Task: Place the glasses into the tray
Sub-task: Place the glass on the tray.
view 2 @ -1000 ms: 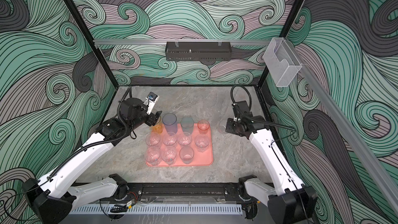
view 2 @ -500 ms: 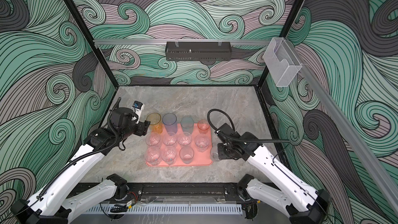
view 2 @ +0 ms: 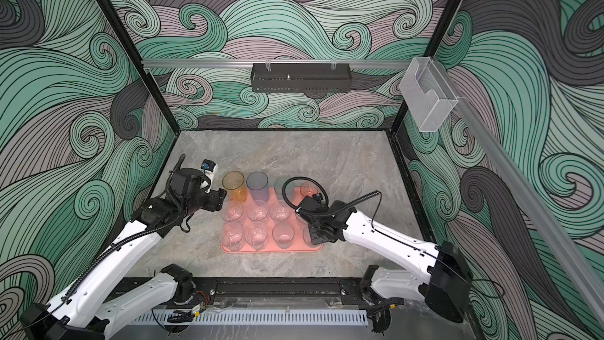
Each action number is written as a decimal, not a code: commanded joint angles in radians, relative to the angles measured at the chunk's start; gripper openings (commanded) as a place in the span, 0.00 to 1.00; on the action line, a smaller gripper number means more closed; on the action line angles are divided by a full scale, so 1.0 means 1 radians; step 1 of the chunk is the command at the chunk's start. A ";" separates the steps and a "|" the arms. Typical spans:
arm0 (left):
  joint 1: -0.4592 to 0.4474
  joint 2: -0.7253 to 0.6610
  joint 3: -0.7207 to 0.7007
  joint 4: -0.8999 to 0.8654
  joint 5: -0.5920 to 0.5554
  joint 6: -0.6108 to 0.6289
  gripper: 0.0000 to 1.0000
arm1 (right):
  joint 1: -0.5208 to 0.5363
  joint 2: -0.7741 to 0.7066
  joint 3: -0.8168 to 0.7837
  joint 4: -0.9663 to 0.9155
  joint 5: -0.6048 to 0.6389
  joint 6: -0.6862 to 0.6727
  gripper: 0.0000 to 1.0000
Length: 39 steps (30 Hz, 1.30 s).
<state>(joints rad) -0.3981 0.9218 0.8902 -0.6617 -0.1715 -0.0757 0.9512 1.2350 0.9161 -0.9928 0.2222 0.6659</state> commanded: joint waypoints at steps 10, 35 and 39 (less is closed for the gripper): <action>0.024 -0.016 -0.002 0.008 0.026 -0.012 0.77 | 0.012 0.093 -0.003 0.063 0.057 -0.032 0.04; 0.038 -0.024 0.001 0.011 0.024 0.003 0.77 | 0.009 0.005 0.009 0.016 0.057 -0.049 0.27; 0.042 -0.026 0.010 0.010 0.026 0.002 0.77 | -0.008 -0.015 0.061 -0.026 0.086 -0.073 0.34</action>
<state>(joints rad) -0.3656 0.9112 0.8799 -0.6559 -0.1486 -0.0750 0.9524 1.2381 0.9260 -0.9668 0.2649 0.6136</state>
